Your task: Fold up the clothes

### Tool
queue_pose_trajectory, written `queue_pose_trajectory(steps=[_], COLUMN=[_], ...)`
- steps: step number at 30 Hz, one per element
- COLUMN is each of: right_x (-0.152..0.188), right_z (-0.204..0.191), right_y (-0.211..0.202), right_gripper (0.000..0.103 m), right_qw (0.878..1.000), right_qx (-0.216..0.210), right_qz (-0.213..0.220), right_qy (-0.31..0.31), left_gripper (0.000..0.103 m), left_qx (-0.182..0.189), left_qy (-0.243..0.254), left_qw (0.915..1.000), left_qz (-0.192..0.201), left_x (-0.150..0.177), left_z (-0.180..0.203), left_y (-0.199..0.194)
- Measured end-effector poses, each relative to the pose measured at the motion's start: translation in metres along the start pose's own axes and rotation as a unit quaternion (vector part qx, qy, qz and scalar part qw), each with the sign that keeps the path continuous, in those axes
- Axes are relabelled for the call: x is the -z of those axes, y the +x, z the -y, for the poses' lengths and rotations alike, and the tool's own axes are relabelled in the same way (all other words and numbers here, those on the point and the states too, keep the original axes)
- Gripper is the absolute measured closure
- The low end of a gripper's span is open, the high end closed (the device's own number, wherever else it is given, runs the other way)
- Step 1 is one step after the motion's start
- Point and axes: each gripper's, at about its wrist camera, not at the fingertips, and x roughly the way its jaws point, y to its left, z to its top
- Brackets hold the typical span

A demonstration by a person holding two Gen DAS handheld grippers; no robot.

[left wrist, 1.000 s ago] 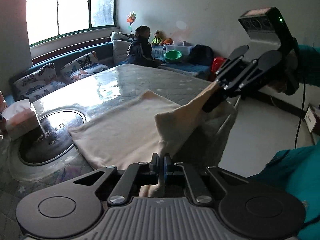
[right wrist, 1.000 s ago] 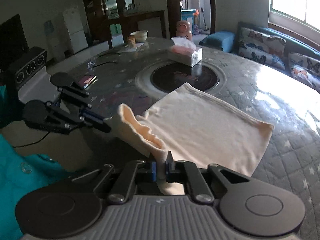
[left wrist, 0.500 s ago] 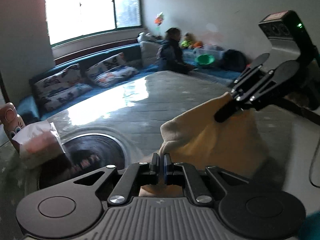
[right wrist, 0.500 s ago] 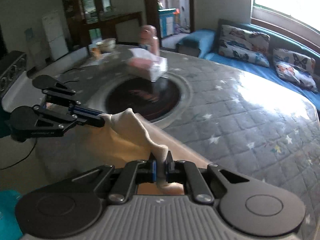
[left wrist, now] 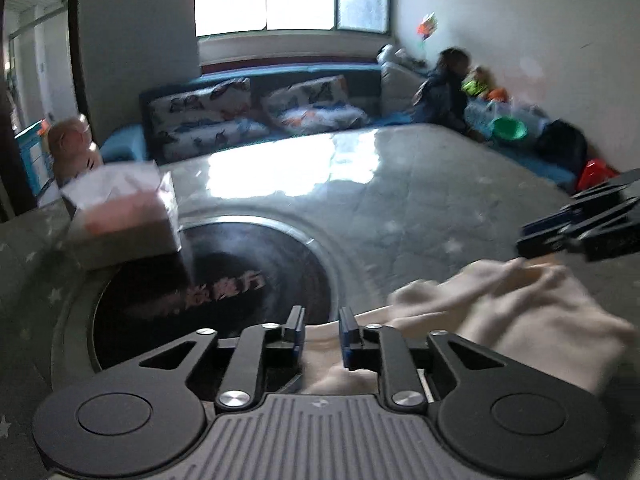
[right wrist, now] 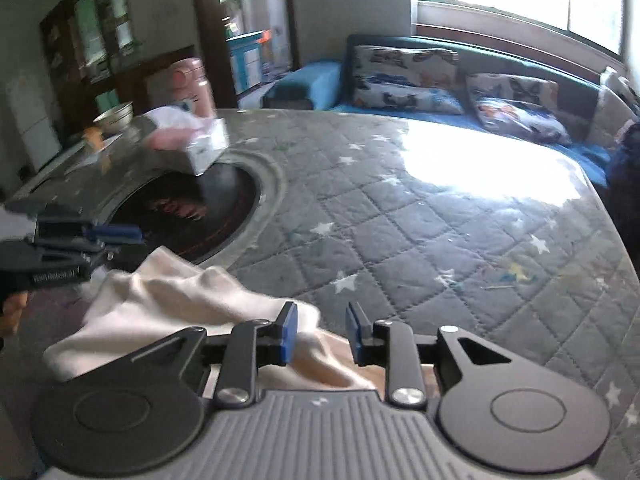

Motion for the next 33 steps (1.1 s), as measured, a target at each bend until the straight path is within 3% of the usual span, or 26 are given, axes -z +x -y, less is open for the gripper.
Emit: queue_pose_trajectory(steps=[3, 10, 13, 14, 15, 17, 22, 25, 27, 31, 33], right_x=[-0.009, -0.033, -0.037, -0.038, -0.039, -0.042, -0.043, -0.051, -0.058, -0.060, -0.059], right_z=[-0.016, -0.066, -0.083, -0.086, -0.088, -0.092, -0.092, -0.085, -0.087, -0.120, -0.138], right_y=[0.002, 0.044, 0.071, 0.077, 0.081, 0.081, 0.089, 0.082, 0.072, 0.068, 0.073], right_gripper=[0.077, 0.076, 0.072, 0.077, 0.089, 0.097, 0.096, 0.088, 0.086, 0.084, 0.073], right_qw=[0.999, 0.992, 0.988, 0.988, 0.987, 0.987, 0.989, 0.993, 0.992, 0.976, 0.967], right_qx=[-0.021, -0.064, -0.057, -0.056, -0.059, -0.054, -0.033, -0.022, -0.058, -0.137, -0.160], right_qz=[-0.018, -0.047, -0.065, -0.068, -0.068, -0.063, -0.061, -0.053, -0.049, -0.073, -0.080], right_qy=[-0.024, -0.096, -0.125, -0.130, -0.133, -0.140, -0.134, -0.099, -0.102, -0.155, -0.179], left_gripper=[0.062, 0.061, 0.054, 0.054, 0.054, 0.054, 0.054, 0.053, 0.051, 0.050, 0.048], left_qx=[0.033, 0.028, 0.023, 0.020, 0.019, 0.018, 0.010, 0.011, 0.011, 0.013, 0.013], left_qy=[0.003, -0.020, -0.019, -0.020, -0.027, -0.040, -0.058, -0.071, -0.073, -0.075, -0.080], left_qw=[0.9995, 0.9991, 0.9993, 0.9993, 0.9991, 0.9986, 0.9976, 0.9968, 0.9968, 0.9967, 0.9963], left_qz=[0.002, -0.023, -0.023, -0.025, -0.027, -0.031, -0.037, -0.034, -0.029, -0.029, -0.029], left_x=[0.006, 0.035, 0.046, 0.048, 0.050, 0.054, 0.059, 0.063, 0.065, 0.067, 0.069], left_z=[0.009, 0.011, 0.015, 0.015, 0.013, 0.010, 0.004, -0.001, -0.003, -0.004, -0.006], left_y=[-0.017, -0.030, -0.038, -0.038, -0.039, -0.040, -0.031, -0.035, -0.039, -0.041, -0.043])
